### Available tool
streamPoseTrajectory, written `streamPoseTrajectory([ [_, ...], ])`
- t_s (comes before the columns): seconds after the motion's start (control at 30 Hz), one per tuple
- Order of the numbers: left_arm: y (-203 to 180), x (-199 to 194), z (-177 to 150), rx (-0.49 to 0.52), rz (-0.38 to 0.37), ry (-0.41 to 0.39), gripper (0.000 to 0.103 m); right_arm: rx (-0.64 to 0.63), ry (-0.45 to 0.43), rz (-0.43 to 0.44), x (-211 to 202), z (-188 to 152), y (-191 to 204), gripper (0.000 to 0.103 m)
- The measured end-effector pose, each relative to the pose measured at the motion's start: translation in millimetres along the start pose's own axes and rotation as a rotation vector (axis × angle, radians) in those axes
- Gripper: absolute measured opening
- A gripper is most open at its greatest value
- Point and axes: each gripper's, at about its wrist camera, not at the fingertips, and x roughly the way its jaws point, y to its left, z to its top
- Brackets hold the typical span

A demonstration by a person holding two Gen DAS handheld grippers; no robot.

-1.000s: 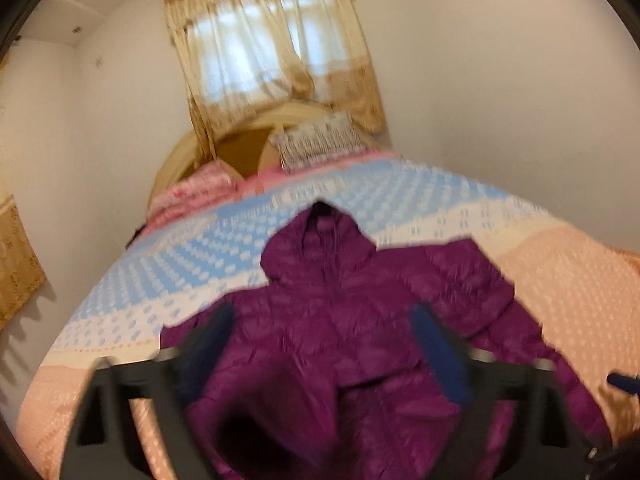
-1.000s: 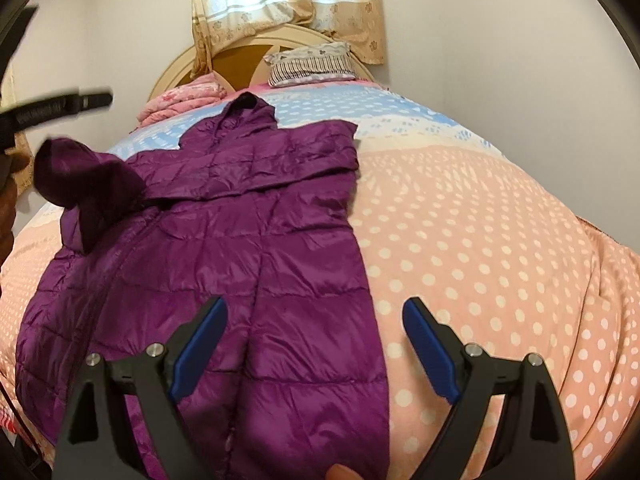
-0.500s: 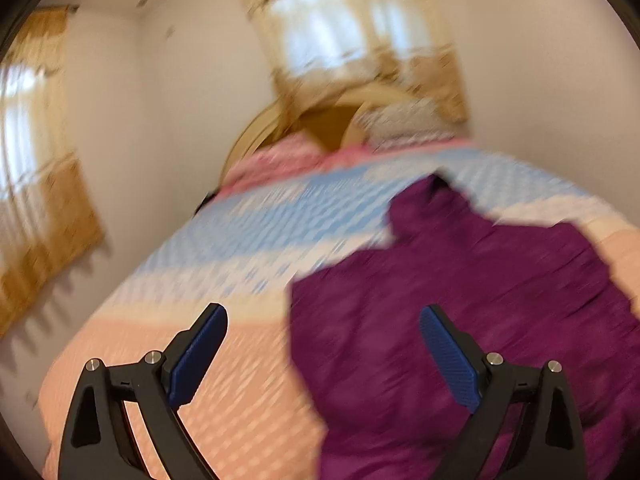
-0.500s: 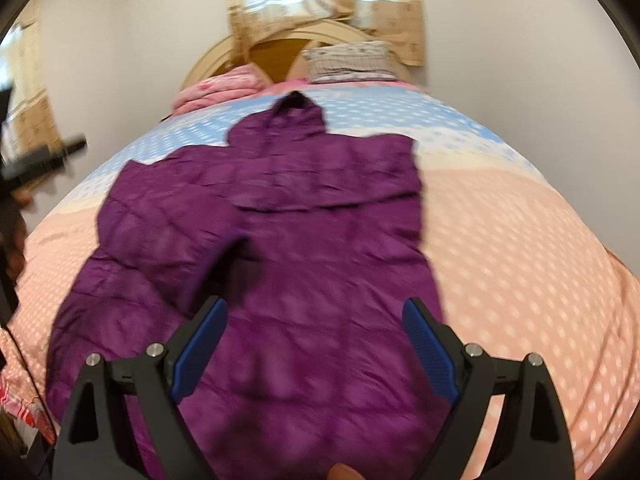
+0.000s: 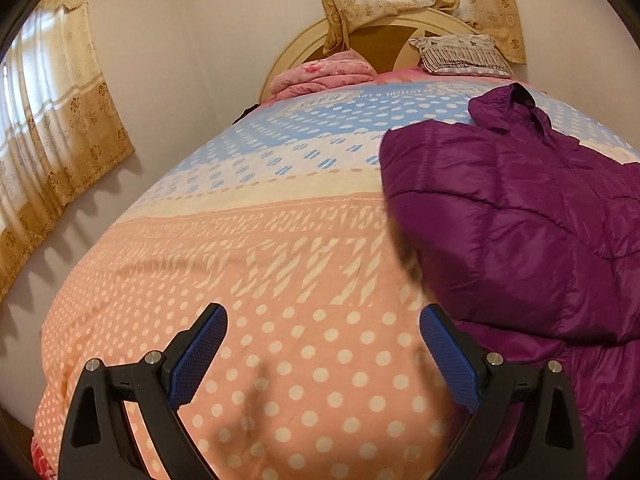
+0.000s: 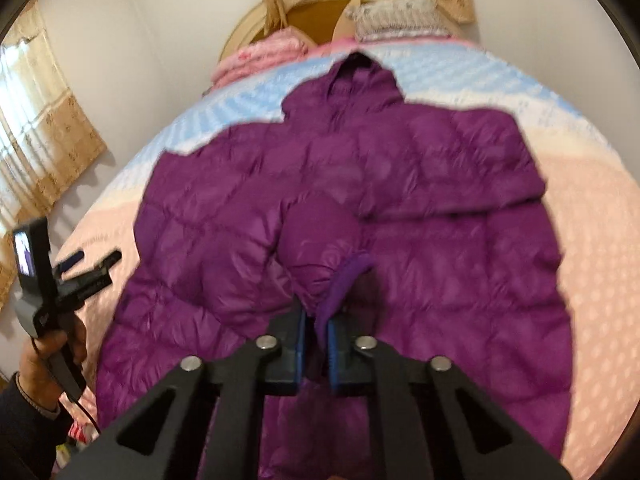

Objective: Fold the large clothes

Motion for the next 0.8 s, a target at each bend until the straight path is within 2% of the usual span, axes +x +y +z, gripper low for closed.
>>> streamPoseTrajectory([
  [0.1, 1.1, 1.5, 2.1, -0.002, 0.004, 0.006, 0.097, -0.014, -0.085, -0.064, -25.6, 11.8, -12.2, 0.008],
  [0.17, 1.0, 2.4, 4.5, -0.009, 0.000, 0.011, 0.097, 0.004, -0.112, -0.103, -32.4, 17.3, -22.0, 0.007],
  [0.3, -5.0, 0.6, 10.4, -0.008, -0.028, 0.020, 0.097, 0.048, -0.110, -0.191, -28.2, 25.8, -49.3, 0.008],
  [0.33, -8.5, -0.6, 11.3, -0.001, -0.032, 0.019, 0.097, 0.045, -0.105, -0.237, -22.2, 25.7, -54.5, 0.010],
  [0.4, -16.5, -3.8, 15.7, 0.015, -0.034, 0.014, 0.097, 0.037, -0.056, -0.274, -5.4, 24.2, -61.8, 0.016],
  [0.43, -20.8, -6.1, 18.8, 0.019, -0.044, 0.010, 0.097, 0.031, -0.031, -0.284, 2.7, 21.8, -64.0, 0.027],
  [0.5, -27.8, -10.2, 25.0, 0.029, -0.061, 0.000, 0.097, 0.033, -0.051, -0.312, -0.7, 16.2, -69.9, 0.048],
  [0.67, -43.0, -15.4, 56.0, 0.043, -0.076, -0.051, 0.097, 0.142, -0.154, -0.430, -34.9, 17.1, -85.8, 0.048],
  [0.73, -50.8, -13.2, 72.2, 0.031, -0.094, -0.073, 0.097, 0.117, -0.189, -0.440, -42.6, 23.3, -76.2, 0.047],
  [0.8, -61.7, -7.8, 84.2, 0.034, -0.103, -0.082, 0.097, 0.075, -0.187, -0.428, -41.1, 30.2, -62.2, 0.048],
])
